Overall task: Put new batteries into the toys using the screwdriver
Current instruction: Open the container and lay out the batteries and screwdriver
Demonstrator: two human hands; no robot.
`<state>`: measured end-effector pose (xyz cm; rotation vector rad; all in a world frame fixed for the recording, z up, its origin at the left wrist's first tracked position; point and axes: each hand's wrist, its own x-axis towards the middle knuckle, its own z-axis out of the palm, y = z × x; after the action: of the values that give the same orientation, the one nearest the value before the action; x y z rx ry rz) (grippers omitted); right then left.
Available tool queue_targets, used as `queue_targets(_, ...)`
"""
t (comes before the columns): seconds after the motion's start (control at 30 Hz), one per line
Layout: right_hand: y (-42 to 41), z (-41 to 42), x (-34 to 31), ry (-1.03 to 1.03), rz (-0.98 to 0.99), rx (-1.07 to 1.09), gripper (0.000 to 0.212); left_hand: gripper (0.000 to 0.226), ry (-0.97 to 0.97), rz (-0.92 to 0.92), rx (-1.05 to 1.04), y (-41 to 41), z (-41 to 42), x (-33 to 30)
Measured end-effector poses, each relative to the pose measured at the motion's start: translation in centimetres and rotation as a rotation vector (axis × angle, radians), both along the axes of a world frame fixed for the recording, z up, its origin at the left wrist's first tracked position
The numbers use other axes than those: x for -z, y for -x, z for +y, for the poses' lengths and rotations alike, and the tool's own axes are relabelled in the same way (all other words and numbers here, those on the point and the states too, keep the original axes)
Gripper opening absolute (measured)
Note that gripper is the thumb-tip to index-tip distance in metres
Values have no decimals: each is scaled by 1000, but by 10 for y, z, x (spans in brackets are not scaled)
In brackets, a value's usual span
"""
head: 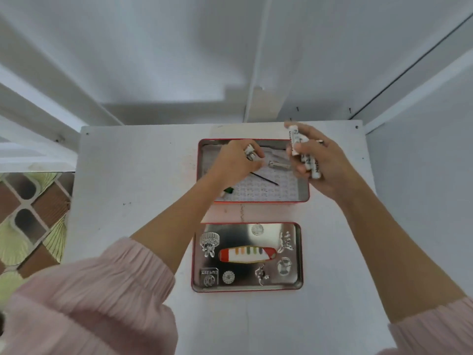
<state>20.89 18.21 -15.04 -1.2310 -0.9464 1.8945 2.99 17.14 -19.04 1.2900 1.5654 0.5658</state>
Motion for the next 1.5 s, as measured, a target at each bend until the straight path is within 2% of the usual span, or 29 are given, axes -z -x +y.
queue_targets(0.07, -14, 3, -3, 32, 185, 2, 41, 11, -45, 159, 99, -14, 6, 11)
queue_targets(0.17, -27, 5, -3, 79, 325, 43, 28, 15, -137, 426, 248, -36, 12, 18)
queue_targets(0.3, -35, 0, -4, 128, 317, 137, 7, 24, -233, 635, 352, -56, 15, 26)
queue_targets(0.43, -40, -2, 2, 168, 239, 155, 7, 18, -331, 820, 429, -64, 15, 35)
queue_targets(0.53, -41, -2, 7, 172, 227, 132, 9, 16, -345, 869, 496, -66, 18, 32)
queue_targets(0.6, -40, -2, 8, 167, 214, 121, 12, 20, -264, 756, 454, -61, 20, 27)
queue_targets(0.7, -34, 0, 7, 106, 26, 67, 10, 23, -65, 269, 143, -43, 17, 14)
queue_targets(0.77, -24, 2, 7, 9, -215, -42, 5, 19, -3, -37, -107, -27, 11, -2)
queue_targets(0.83, -9, 3, 9, -83, -472, -171, 4, 16, 47, -251, -277, -8, 6, -15)
queue_targets(1.0, 38, 3, 38, -429, -1027, -416, 3, 25, 132, -617, -464, 42, -7, -24)
queue_targets(1.1, 53, 5, 54, -498, -1146, -423, 12, 22, 153, -696, -499, 65, -17, -21)
queue_targets(1.2, 61, 7, 63, -562, -1229, -395, 16, 16, 157, -683, -498, 80, -26, -18)
queue_targets(1.5, 65, 7, 69, -569, -1300, -436, 23, 19, 150, -683, -580, 94, -40, -23)
